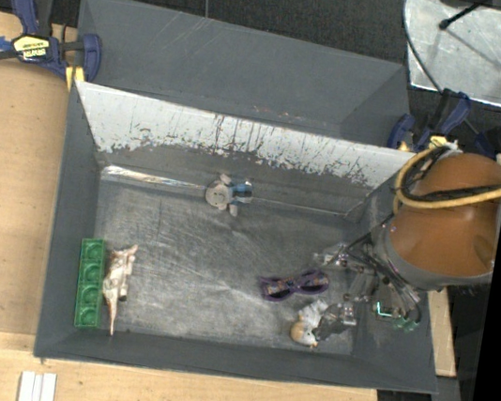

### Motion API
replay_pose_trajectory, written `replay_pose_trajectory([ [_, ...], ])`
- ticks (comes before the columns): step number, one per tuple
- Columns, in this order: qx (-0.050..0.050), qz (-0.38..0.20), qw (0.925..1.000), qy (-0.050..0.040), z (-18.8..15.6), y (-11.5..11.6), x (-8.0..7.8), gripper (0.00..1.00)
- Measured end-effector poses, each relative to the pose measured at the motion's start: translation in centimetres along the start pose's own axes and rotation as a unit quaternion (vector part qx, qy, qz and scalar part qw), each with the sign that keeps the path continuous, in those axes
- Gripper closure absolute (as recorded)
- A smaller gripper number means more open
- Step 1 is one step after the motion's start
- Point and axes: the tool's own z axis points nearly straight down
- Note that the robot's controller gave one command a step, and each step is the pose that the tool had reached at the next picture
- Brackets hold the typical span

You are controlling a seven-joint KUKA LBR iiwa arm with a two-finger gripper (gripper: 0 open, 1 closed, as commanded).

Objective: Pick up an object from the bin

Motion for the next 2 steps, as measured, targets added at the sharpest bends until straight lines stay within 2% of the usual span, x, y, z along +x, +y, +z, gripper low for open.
replay_pose_trajectory([
  [1, 0.001, -0.001, 1.0000, -0.0042, -0.4, 0.0, -0.2, 0.00],
  [2, 0.001, -0.033, 0.9994, -0.0068, 1.0, -0.3, -0.4, 0.00],
])
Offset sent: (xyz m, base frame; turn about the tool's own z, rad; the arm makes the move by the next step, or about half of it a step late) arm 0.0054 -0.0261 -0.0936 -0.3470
